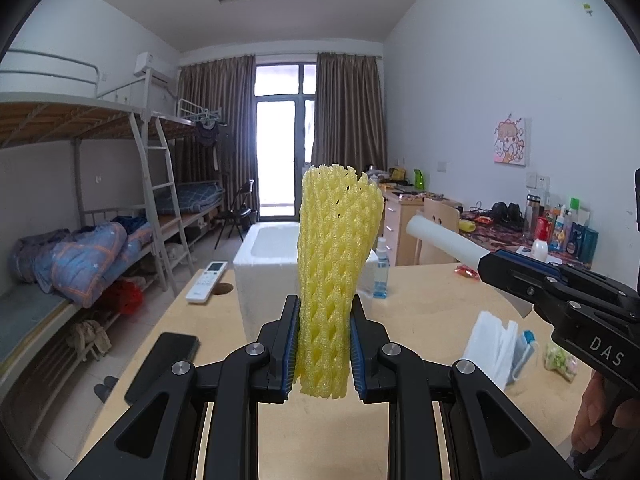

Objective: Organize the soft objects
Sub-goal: 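Carry the yellow sleeve and white stick over the white foam box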

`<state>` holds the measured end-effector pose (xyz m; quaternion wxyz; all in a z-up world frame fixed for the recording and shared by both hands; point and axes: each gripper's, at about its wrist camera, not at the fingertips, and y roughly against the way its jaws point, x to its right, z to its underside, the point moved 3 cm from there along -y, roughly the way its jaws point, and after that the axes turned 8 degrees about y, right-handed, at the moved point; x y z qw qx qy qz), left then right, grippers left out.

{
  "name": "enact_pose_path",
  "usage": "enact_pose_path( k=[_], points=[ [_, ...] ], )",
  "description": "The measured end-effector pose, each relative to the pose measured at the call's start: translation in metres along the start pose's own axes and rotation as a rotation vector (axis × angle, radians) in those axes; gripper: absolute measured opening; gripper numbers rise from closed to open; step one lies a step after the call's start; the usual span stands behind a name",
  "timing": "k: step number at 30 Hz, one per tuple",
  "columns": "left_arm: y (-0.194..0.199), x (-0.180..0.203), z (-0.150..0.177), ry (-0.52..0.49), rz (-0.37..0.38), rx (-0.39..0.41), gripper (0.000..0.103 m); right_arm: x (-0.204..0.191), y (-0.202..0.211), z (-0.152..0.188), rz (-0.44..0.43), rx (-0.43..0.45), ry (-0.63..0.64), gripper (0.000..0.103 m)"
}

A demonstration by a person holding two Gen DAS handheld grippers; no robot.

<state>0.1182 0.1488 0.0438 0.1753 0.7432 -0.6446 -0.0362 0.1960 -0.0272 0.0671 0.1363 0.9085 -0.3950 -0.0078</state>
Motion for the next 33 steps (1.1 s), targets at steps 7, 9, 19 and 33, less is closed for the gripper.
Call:
enact_pose_path(
  k=[7, 9, 19, 33],
  points=[
    [-0.023, -0.011, -0.025, -0.003, 0.008, -0.005, 0.024, 0.000, -0.019, -0.022, 0.015, -0.004, 0.024, 0.022],
    [-0.029, -0.014, -0.030, -0.006, 0.002, -0.005, 0.024, 0.002, -0.026, -0.026, 0.020, -0.010, 0.025, 0.022],
    [-0.064, -0.023, -0.042, -0.005, 0.000, -0.034, 0.024, 0.004, -0.062, -0.031, 0.025, -0.065, 0.021, 0.022],
    [-0.113, -0.030, -0.059, -0.014, -0.004, -0.056, 0.024, 0.008, -0.100, -0.047, 0.024, -0.100, 0.043, 0.022]
  ],
)
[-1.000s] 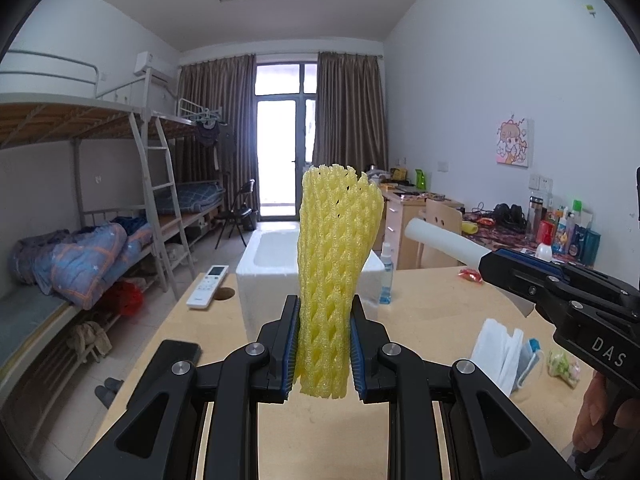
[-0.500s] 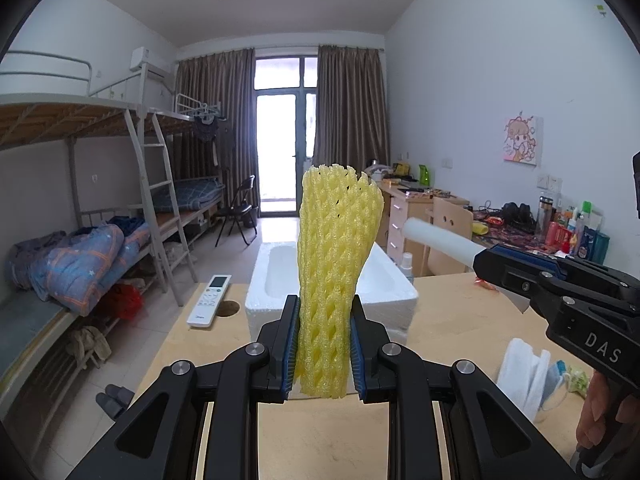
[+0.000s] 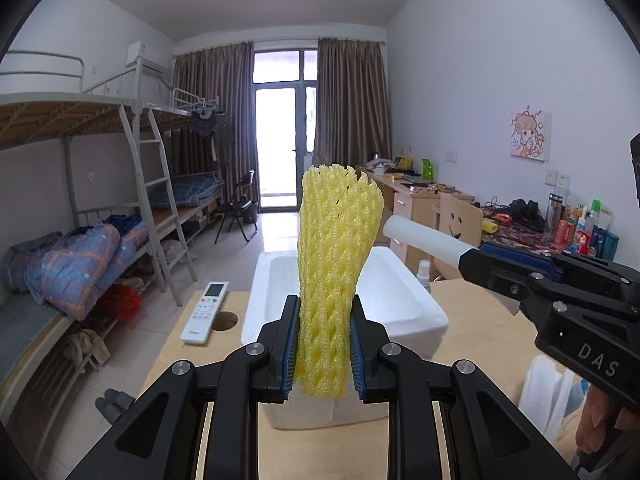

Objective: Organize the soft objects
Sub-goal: 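Carry the yellow sleeve and white stick over the white foam box, then open the left tool to drop the yellow sleeve into the box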

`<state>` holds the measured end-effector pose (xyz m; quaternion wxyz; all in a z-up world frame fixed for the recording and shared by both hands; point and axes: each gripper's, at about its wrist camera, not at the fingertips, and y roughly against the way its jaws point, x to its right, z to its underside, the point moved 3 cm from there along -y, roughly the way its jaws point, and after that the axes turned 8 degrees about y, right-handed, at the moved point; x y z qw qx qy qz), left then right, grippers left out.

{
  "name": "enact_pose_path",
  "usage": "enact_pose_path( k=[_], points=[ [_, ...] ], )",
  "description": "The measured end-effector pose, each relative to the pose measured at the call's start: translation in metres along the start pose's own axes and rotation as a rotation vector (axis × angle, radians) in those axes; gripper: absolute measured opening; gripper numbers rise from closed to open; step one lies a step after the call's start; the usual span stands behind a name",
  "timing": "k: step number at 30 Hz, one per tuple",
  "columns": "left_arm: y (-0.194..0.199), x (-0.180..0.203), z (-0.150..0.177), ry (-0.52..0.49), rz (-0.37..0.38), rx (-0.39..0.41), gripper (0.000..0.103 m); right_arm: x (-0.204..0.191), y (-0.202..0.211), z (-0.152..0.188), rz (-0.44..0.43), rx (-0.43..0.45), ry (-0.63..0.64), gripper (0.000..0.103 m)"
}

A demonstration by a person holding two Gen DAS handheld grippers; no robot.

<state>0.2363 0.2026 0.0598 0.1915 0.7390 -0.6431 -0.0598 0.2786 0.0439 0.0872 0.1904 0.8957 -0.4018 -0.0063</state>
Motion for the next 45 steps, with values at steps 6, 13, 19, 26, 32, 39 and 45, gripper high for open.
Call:
enact_pose_path(
  k=[6, 13, 19, 26, 32, 39, 45],
  points=[
    [-0.026, -0.001, -0.009, -0.004, -0.019, -0.015, 0.024, 0.008, -0.018, -0.004, -0.013, -0.013, 0.006, 0.022],
    [-0.052, -0.006, -0.016, -0.010, -0.043, -0.034, 0.023, 0.018, -0.043, -0.009, -0.023, -0.032, -0.001, 0.022],
    [-0.060, -0.003, -0.018, -0.012, -0.044, -0.041, 0.023, 0.020, -0.043, -0.007, -0.021, -0.030, -0.007, 0.022],
    [-0.078, 0.011, -0.014, -0.050, -0.022, -0.066, 0.023, 0.027, -0.033, -0.009, 0.020, -0.027, -0.012, 0.022],
    [-0.092, 0.024, -0.015, -0.066, 0.010, -0.077, 0.023, 0.038, -0.023, -0.007, 0.070, -0.026, -0.025, 0.022],
    [-0.099, 0.023, -0.016, -0.057, 0.009, -0.083, 0.023, 0.040, -0.030, -0.008, 0.078, -0.034, -0.029, 0.022],
    [-0.100, 0.023, -0.017, -0.057, 0.004, -0.081, 0.023, 0.040, -0.032, -0.009, 0.077, -0.034, -0.030, 0.022]
  ],
)
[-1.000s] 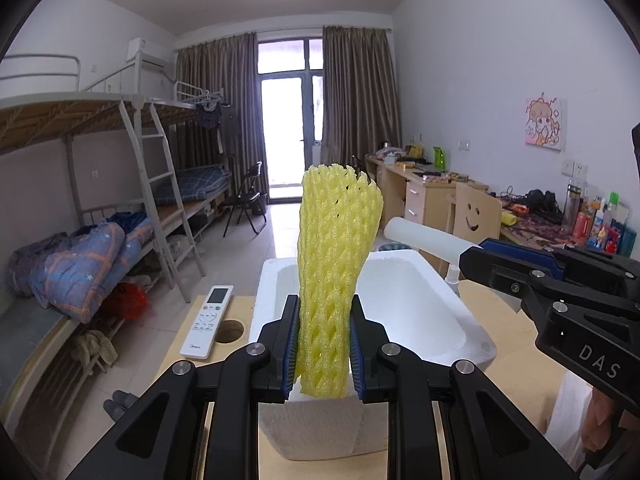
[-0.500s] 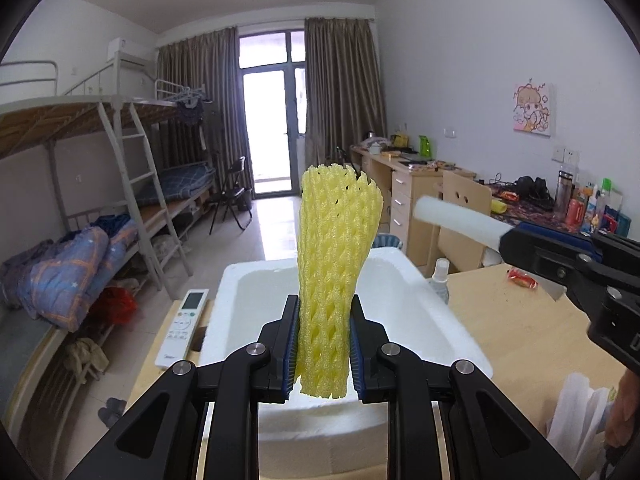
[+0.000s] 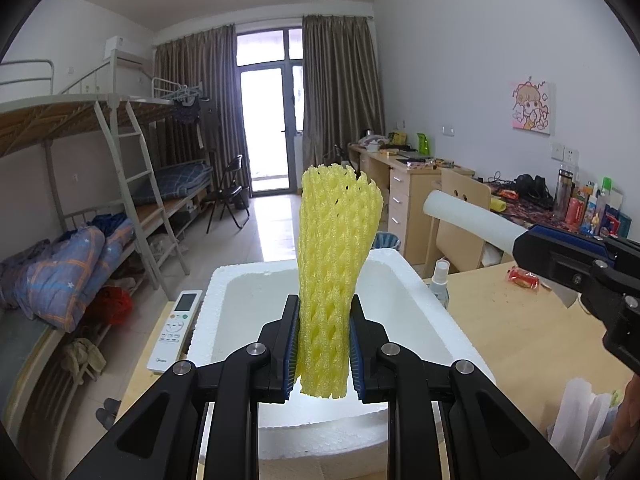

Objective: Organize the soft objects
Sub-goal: 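Open the left tool to drop the yellow sleeve into the box, then lower the white foam stick into the box and open the right tool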

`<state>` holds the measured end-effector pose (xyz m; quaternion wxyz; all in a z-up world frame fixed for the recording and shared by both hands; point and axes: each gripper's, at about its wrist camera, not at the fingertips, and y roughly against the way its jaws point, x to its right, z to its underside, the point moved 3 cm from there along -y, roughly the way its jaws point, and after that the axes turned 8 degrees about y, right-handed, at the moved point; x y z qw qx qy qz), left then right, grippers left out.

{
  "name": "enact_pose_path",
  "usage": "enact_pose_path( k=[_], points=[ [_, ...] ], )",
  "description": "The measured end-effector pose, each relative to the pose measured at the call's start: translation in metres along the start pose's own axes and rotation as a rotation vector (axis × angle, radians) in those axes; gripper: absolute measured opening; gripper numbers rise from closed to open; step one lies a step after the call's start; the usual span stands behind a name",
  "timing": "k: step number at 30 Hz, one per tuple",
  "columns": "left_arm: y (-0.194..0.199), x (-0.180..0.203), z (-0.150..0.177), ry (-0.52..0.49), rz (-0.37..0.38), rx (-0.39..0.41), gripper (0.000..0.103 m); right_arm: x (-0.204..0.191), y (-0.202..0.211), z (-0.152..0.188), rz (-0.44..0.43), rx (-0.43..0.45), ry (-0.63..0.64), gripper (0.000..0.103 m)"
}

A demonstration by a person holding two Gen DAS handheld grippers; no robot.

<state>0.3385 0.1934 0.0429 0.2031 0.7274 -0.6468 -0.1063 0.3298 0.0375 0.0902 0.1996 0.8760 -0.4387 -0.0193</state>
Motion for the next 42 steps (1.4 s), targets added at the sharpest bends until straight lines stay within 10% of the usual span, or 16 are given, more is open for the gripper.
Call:
enact_pose_path(
  k=[8, 12, 14, 42],
  points=[
    [-0.005, 0.002, 0.000, -0.003, -0.009, -0.016, 0.027, 0.004, 0.000, 0.004, 0.009, 0.012, -0.004, 0.022],
    [-0.001, 0.000, -0.002, 0.012, -0.015, 0.005, 0.083, 0.005, 0.002, 0.006, 0.012, 0.007, -0.001, 0.022],
    [0.004, -0.001, -0.003, 0.016, -0.031, 0.037, 0.095, 0.005, 0.001, 0.006, 0.010, 0.003, 0.004, 0.022],
    [0.033, -0.037, -0.005, 0.036, -0.137, 0.102, 0.098, -0.013, -0.016, 0.000, -0.017, -0.016, 0.037, 0.022]
  ],
)
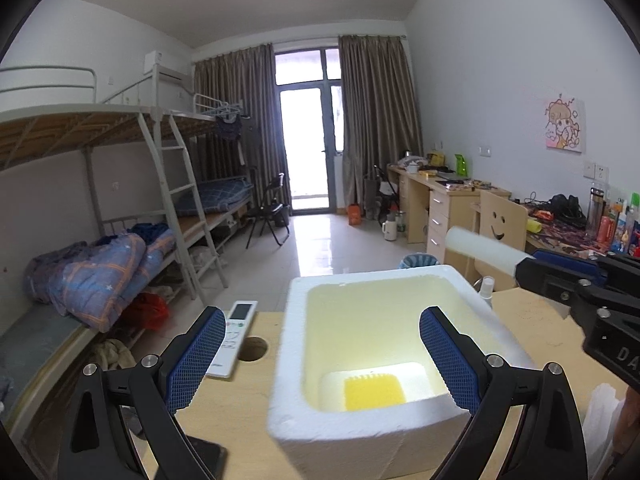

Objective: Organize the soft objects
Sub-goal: 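Lower the white foam stick into the box and open the right tool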

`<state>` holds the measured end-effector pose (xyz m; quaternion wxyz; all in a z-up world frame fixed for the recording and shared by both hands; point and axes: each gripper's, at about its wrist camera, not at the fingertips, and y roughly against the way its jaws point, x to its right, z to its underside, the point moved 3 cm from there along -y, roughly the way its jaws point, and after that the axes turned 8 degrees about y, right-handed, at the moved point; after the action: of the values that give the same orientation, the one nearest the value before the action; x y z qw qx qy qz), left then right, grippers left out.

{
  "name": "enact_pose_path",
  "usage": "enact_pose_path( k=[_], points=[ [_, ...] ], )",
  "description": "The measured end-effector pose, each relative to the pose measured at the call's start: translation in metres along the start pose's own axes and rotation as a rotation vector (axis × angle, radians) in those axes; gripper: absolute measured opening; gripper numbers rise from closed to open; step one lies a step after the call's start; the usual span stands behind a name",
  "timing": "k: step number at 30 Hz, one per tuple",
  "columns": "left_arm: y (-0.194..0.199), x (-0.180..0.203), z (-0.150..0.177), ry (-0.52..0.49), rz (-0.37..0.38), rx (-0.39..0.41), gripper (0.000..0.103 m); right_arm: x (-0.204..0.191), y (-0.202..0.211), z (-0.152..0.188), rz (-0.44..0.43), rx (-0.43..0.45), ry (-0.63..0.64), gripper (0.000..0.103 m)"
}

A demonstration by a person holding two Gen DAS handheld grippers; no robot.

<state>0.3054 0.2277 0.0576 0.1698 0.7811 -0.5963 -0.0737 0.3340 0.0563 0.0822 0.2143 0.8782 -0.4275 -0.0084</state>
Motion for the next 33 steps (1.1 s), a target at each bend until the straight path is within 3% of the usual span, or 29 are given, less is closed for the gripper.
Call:
enact_pose_path(
  k=[11, 33],
  points=[
    [0.023, -0.045, -0.001, 0.038, -0.082, 0.039, 0.103, -0.027, -0.015, -0.009, -0.083, -0.003, 0.020, 0.022],
    [0.023, -0.046, -0.001, 0.033, -0.090, 0.029, 0.103, -0.022, -0.025, -0.007, -0.095, -0.020, 0.005, 0.022]
  ],
)
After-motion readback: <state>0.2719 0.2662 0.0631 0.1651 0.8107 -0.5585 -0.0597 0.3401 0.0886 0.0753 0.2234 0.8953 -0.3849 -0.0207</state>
